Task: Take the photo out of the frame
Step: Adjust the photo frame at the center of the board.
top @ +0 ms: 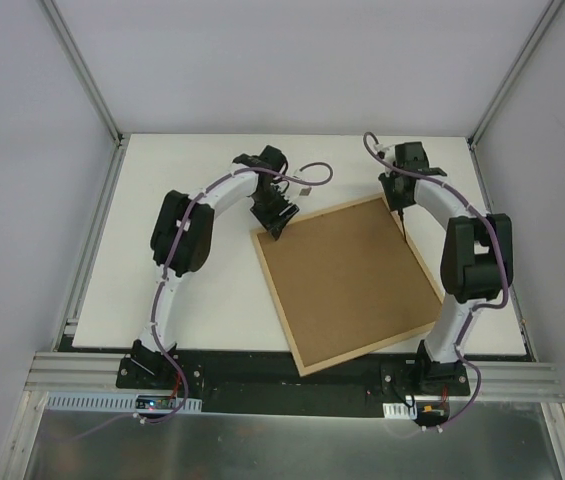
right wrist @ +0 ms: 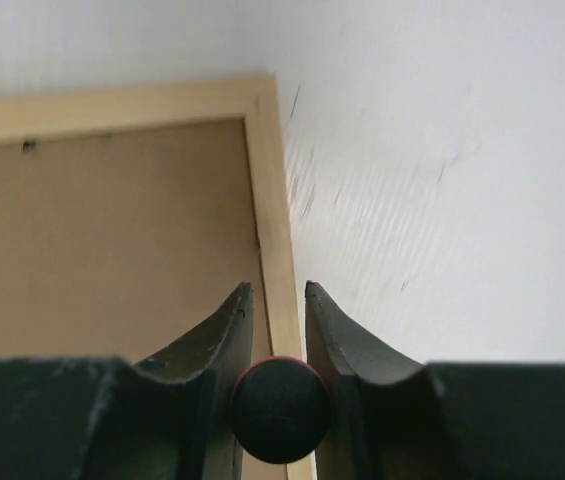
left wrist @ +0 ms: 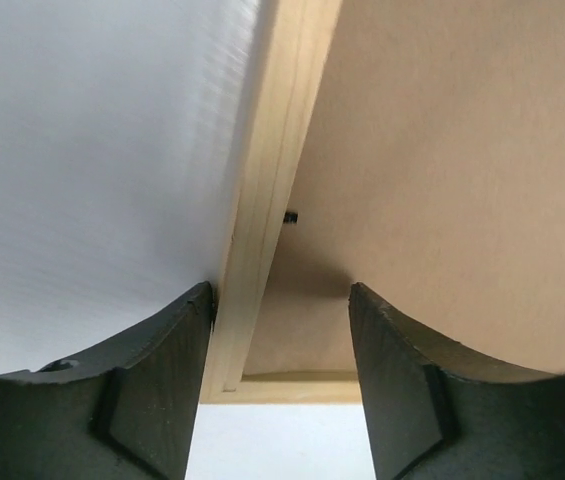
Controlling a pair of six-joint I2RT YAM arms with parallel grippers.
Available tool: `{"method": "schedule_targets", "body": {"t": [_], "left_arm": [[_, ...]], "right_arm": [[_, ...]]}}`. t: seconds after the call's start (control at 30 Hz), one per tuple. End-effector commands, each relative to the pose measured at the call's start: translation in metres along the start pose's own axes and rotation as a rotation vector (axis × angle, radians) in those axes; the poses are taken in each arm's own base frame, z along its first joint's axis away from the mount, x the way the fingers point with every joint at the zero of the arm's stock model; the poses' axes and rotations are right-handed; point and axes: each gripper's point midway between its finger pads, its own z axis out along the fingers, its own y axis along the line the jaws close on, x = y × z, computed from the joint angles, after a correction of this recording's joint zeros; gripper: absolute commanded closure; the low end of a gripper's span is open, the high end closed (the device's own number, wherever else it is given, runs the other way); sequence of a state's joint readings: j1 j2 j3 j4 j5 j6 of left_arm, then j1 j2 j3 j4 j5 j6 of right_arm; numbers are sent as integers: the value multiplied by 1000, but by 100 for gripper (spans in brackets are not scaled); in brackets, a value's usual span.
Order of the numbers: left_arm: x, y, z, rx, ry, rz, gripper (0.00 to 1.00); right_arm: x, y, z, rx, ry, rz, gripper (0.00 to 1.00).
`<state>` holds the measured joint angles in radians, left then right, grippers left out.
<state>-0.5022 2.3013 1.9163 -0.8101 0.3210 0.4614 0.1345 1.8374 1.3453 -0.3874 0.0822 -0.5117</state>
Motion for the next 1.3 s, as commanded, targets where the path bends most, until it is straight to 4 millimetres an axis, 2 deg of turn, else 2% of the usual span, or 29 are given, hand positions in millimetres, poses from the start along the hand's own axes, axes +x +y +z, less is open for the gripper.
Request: {"method": "schedule_targets", "body": {"t": [0.0, 0.13, 0.23, 0.3, 0.4, 0.47, 0.57, 0.67, 0.73, 0.83, 0.97, 1.1, 1.27], "left_arm": [[54, -64, -11, 241, 144, -133, 47], [79, -99, -18, 327, 187, -177, 49], [84, -122, -30, 381, 177, -194, 48], [74, -123, -41, 385, 132, -213, 47], [44, -103, -60, 306, 32, -223, 40], [16, -85, -74, 232, -41, -200, 37], [-23, -59, -79, 139, -113, -168, 35], [-58, -39, -69, 67, -152, -128, 34], [-70, -36, -55, 30, -144, -74, 33], [-69, -42, -23, -20, -75, 27, 33], [-65, -50, 7, -41, -20, 72, 33], [-63, -47, 18, -82, -10, 99, 35], [-51, -45, 32, -131, 33, 110, 42]], "right_arm": [[-71, -31, 7, 110, -149, -29, 100], [-101, -24, 20, 72, -189, 4, 100], [-119, -7, 8, 10, -209, 13, 100], [-127, 1, -16, -38, -236, 26, 100], [-125, 7, -66, -101, -253, 43, 99], [-111, 4, -98, -113, -241, 55, 100], [-70, -2, -135, -135, -172, 85, 100], [-17, -7, -155, -137, -74, 109, 100], [15, -11, -166, -116, -26, 110, 100], [49, -16, -185, -82, -18, 112, 100], [76, -12, -203, -84, -24, 144, 100], [88, 0, -216, -115, -39, 164, 100], [88, 7, -227, -145, -65, 182, 100]]}}
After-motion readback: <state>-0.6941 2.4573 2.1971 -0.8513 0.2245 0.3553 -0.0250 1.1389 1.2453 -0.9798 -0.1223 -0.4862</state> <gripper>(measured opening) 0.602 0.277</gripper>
